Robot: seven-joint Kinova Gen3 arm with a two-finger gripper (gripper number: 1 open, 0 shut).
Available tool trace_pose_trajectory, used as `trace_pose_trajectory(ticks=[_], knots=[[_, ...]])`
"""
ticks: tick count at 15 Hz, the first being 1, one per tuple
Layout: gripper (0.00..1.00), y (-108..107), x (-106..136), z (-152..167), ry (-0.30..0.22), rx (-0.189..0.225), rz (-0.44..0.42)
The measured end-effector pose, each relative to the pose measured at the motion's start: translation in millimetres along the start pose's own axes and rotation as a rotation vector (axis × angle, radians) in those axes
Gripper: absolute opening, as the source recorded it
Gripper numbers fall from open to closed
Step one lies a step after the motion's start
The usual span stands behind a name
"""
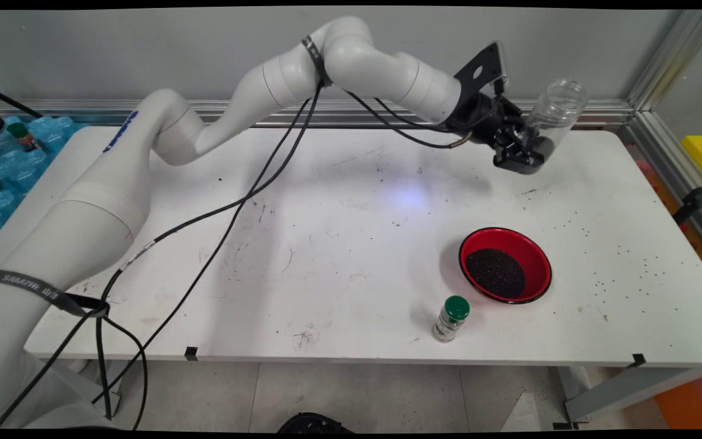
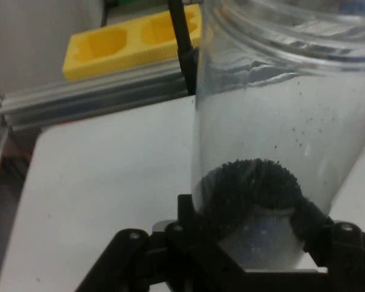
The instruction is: Pour the black seasoning powder in the red bowl
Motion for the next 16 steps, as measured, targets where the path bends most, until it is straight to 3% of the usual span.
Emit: trace_pose_trajectory(ticks=[8,16], knots=[[0.00,1.4,28.0,-15.4,-0.010,0.013,0.240],[0.00,12.9,28.0,-28.5,-0.049,0.030,0.480]])
